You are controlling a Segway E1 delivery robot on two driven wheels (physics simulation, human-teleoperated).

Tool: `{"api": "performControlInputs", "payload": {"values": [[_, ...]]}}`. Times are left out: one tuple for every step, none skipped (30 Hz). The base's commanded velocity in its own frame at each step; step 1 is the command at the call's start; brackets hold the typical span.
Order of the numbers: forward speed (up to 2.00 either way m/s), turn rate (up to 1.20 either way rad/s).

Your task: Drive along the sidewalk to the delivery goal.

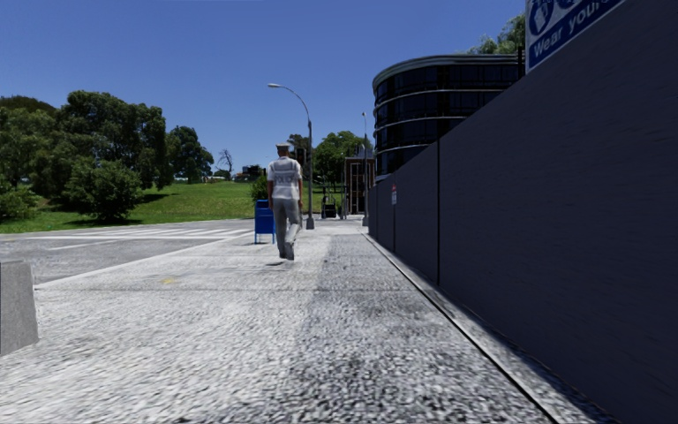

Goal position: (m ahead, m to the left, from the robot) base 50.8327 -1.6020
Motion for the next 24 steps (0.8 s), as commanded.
{"api": "performControlInputs", "payload": {"values": [[2.00, 0.00], [2.00, 0.00], [2.00, 0.00], [2.00, 0.00], [2.00, 0.00], [2.00, 0.00], [2.00, 0.00], [2.00, 0.00], [2.00, 0.00], [2.00, 0.00], [2.00, 0.00], [2.00, 0.00], [2.00, 0.00], [2.00, 0.00], [2.00, 0.00], [2.00, 0.00], [2.00, 0.00], [2.00, 0.00], [2.00, 0.00], [2.00, 0.00], [2.00, 0.00], [2.00, 0.00], [2.00, 0.00], [2.00, 0.00]]}}
